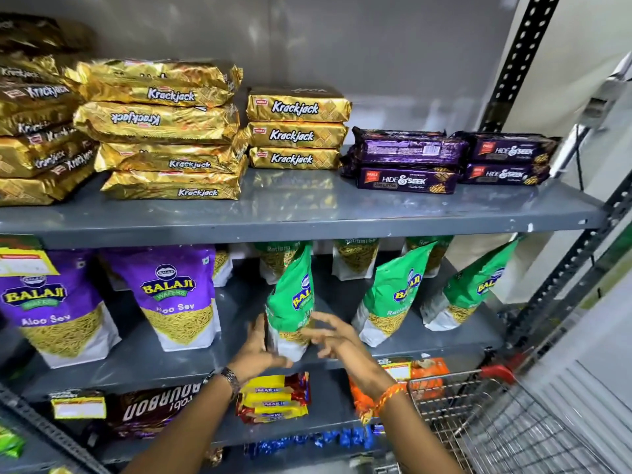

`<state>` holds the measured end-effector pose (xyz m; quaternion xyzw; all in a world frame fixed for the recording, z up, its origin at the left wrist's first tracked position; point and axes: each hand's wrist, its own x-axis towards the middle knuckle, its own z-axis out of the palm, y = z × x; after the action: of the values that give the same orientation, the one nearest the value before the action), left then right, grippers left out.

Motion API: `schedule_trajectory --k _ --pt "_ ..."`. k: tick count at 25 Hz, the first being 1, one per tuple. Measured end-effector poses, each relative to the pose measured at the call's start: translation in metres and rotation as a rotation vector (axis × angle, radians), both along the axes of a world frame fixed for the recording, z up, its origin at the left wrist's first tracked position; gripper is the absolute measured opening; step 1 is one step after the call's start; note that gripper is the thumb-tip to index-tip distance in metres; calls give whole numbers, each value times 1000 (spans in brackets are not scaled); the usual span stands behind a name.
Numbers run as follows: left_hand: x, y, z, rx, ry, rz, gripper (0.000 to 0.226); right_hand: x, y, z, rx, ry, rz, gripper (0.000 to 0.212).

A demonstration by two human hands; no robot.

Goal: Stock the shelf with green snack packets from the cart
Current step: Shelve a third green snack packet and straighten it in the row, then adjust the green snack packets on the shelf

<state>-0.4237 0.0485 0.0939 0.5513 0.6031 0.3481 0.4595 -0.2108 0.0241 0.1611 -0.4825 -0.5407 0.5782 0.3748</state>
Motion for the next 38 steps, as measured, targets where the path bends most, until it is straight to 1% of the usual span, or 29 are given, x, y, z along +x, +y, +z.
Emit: schedule_trajectory --k 1,2,3,4,5,6,7,8,9,10,11,13,15,17,19,23,29,32,34,35,37,38 --pt "1 -3 -1 36 60 57 145 10 -3 -5 52 35 -181 40" --pt "8 -7 -2 67 70 142 154 25 -6 -13 105 49 -406 35" --pt "20 -13 -2 89 37 236 155 40 -7 -20 140 22 -613 41" --pt "33 -17 -2 108 -2 331 152 56 -8 -26 143 -40 -748 50" --pt "44 -20 -2 116 -30 414 145 69 -6 -29 106 -86 -806 59" --pt "51 -21 -2 126 -32 481 138 78 0 -31 49 -120 -783 77" --pt "54 -19 -2 130 -18 528 130 86 8 -35 17 -161 -700 103" --pt "54 -15 -1 133 -2 558 121 93 17 -38 27 -213 -615 124" --pt "51 -11 -1 136 19 572 111 98 26 -39 53 -284 -546 139" --pt "45 -9 -3 149 38 571 101 100 32 -38 78 -313 -485 147" --pt "38 -6 -6 166 45 556 92 101 37 -36 90 -286 -438 149" --pt "21 -1 -10 200 48 484 77 106 45 -37 94 -235 -391 141" --pt "2 4 -9 212 50 376 68 106 47 -42 78 -286 -431 126" --pt "-13 9 -8 208 46 285 67 100 45 -48 79 -363 -523 117" --pt "-23 12 -8 192 34 236 67 87 42 -55 120 -430 -586 116" --pt "-33 16 -8 139 -50 164 65 69 48 -63 138 -459 -660 120" --pt "-34 18 -9 101 -121 108 63 69 54 -66 141 -507 -645 121" --pt "-34 19 -10 90 -128 86 61 73 50 -66 144 -484 -628 126" --pt "-35 18 -13 67 -134 90 63 88 40 -68 102 -399 -657 130" --pt "-34 17 -15 60 -136 101 67 100 32 -68 86 -329 -709 125" --pt "-31 16 -14 71 -136 137 86 132 22 -64 99 -216 -868 105" --pt "-28 18 -15 80 -142 173 92 152 24 -60 115 -173 -940 101"
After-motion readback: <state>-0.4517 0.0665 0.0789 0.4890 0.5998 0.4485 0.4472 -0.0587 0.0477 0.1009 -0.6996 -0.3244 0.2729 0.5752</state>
